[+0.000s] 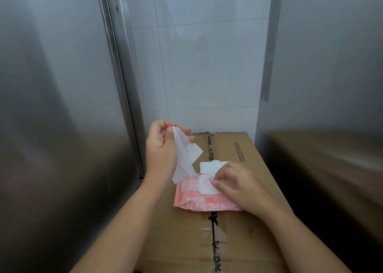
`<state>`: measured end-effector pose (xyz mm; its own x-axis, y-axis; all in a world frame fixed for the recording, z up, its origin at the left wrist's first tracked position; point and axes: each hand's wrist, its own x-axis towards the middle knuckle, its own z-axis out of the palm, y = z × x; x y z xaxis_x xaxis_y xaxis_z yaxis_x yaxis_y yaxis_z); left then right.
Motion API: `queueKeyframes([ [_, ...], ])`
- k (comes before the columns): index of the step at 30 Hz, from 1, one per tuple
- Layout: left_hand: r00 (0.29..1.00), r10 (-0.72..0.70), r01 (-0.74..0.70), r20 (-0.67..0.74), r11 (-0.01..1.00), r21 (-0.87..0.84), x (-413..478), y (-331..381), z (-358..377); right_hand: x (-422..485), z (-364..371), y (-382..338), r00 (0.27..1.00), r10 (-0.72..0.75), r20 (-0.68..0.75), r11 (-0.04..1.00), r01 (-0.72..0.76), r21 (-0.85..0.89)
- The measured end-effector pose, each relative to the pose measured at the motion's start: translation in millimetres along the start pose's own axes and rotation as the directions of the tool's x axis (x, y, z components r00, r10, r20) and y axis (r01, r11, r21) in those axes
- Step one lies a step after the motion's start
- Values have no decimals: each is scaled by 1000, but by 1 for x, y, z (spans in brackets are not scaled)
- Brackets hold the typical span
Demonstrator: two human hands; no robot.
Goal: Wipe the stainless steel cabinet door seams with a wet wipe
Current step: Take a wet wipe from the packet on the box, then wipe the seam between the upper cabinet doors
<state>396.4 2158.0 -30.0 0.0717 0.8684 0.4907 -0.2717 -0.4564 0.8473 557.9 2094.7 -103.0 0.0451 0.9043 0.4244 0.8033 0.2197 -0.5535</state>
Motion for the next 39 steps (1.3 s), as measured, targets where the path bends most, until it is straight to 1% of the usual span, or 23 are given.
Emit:
queueKeyframes([
  [4,1000,-30,30,9,1000,-8,-4,-3,-1,-1,3,2,997,-11,73,997,16,-74],
  [10,999,-43,43,27,999,-3,-8,-5,1,-3,3,2,989,-5,150,991,25,-132],
  [17,998,-47,47,48,999,7,-10,-5,1,-1,6,3,987,33,159,997,-21,-74],
  [23,997,-57,57,54,998,0,-14,-4,0,-2,4,1,990,27,141,999,-23,-35],
  [25,996,-69,69,50,997,-15,-15,-4,0,-2,3,-2,993,15,119,1000,-13,-20],
  [30,993,-117,119,31,991,-68,-18,-3,-1,0,-5,-14,1000,-10,11,999,10,43],
  [33,992,-125,127,28,988,-91,-20,0,-2,2,-11,-25,996,-43,-78,997,47,57],
  [35,990,-135,139,38,980,-140,-22,3,-3,3,-13,-35,990,-51,-130,993,65,101],
  [37,988,-145,152,49,969,-193,-24,7,-4,3,-10,-44,990,-30,-136,985,52,163],
  [39,988,-143,153,63,963,-223,-27,12,-6,3,-6,-51,992,-12,-128,981,36,190],
])
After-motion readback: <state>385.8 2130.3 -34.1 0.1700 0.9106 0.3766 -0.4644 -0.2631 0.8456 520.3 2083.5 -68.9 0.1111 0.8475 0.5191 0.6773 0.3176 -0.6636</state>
